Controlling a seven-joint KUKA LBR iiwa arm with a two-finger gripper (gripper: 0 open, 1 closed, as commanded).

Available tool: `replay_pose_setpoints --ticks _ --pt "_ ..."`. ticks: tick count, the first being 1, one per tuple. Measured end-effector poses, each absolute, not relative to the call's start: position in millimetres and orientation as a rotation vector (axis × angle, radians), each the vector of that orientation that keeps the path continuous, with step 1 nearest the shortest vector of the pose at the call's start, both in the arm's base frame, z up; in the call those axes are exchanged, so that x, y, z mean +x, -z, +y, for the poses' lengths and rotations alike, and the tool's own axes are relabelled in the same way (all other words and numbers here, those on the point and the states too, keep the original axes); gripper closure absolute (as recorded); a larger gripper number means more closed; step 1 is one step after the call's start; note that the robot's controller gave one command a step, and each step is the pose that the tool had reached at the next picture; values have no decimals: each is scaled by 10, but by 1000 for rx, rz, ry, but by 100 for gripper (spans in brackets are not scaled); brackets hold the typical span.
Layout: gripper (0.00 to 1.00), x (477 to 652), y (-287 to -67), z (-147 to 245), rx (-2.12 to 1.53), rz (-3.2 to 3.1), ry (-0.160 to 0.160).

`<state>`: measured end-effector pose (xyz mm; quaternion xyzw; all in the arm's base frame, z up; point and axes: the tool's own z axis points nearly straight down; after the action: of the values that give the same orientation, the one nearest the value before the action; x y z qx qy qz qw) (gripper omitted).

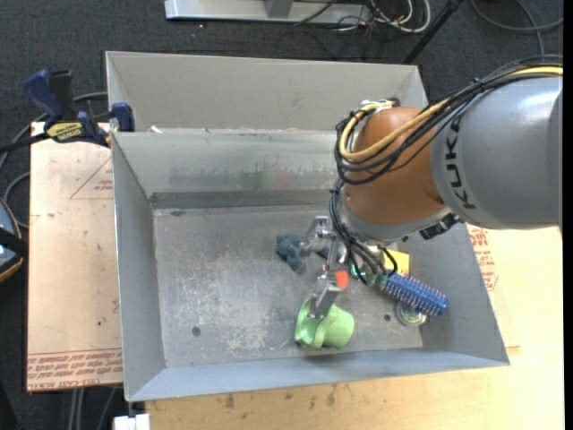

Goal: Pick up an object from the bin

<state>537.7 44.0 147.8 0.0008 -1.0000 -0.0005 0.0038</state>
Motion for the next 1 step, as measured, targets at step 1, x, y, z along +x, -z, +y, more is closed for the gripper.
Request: replay_pose_setpoints --ticks 1 --pt "0 4878 -793 200 458 -3121 2"
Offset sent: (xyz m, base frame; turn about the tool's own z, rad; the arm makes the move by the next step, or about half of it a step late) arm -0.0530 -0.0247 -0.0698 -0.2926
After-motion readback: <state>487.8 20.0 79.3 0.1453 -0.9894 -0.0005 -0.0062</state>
